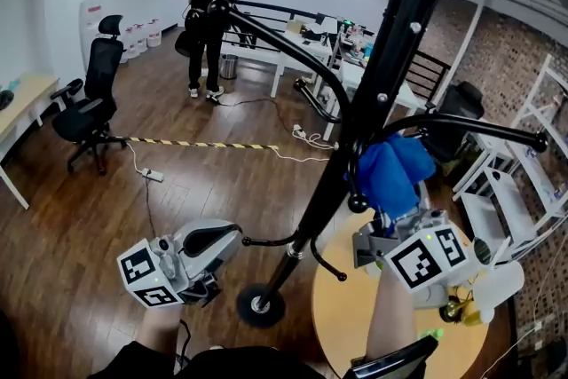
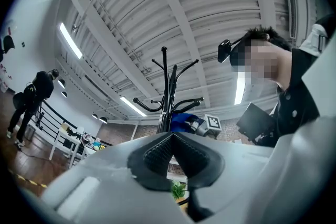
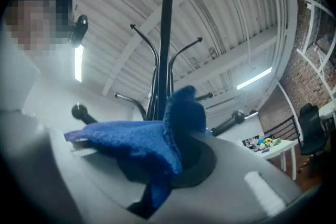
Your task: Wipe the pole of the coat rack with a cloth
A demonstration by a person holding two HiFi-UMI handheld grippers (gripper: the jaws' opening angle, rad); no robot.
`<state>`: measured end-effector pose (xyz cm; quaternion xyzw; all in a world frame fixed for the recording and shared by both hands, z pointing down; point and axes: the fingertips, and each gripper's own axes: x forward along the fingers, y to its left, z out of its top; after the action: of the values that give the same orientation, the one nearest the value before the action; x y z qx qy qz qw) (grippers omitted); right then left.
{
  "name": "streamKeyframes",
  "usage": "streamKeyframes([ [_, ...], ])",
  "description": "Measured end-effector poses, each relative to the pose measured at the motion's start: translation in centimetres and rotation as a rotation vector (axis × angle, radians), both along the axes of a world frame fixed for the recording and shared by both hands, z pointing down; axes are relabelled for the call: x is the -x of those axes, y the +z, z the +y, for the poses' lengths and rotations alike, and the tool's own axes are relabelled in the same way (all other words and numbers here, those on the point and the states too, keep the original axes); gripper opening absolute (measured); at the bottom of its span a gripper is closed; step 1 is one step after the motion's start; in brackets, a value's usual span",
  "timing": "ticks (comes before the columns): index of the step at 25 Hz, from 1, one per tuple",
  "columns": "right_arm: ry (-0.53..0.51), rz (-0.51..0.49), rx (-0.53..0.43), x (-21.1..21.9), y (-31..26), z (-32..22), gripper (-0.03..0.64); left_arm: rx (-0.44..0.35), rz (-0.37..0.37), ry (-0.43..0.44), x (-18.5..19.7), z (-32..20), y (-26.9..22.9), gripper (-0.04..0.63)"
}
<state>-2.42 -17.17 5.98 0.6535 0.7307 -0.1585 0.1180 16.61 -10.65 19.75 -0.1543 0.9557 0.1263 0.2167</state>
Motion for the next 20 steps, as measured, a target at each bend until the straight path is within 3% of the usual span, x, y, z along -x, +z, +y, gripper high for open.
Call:
streamKeyframes([
  [3,-0.019,0.078,-0.096,0.9,5.6,0.4,0.023,-0.008,0.011,-0.007,0.0,0.3,0.4,0.003],
  [6,-0.073,0.133,-0.268,1.0,12.7,0.8,0.023,-0.023,0.029,-0.013,0.4,0.5,1.2,0.003],
  [10,-0.096,0.106,-0.647,-0.3,24.2,0.5,0.023,-0.039,0.044,-0.003,0.8,1.0,1.8,0.003],
  [13,-0.006,-0.005,-0.943,0.0,30.6,-1.0,0.023,-0.042,0.047,0.019,1.6,0.7,1.9,0.003],
  [14,0.003,-0.003,-0.971,0.1,31.1,-1.8,0.023,-0.041,0.048,0.031,2.0,0.5,1.8,0.003],
  [17,-0.077,0.107,-0.933,-0.3,30.1,-4.0,0.023,-0.032,0.051,0.063,3.3,-0.2,1.8,0.003],
  [20,-0.122,0.130,-0.926,-0.7,29.0,-5.8,0.023,-0.030,0.051,0.091,4.4,-0.7,1.8,0.003],
])
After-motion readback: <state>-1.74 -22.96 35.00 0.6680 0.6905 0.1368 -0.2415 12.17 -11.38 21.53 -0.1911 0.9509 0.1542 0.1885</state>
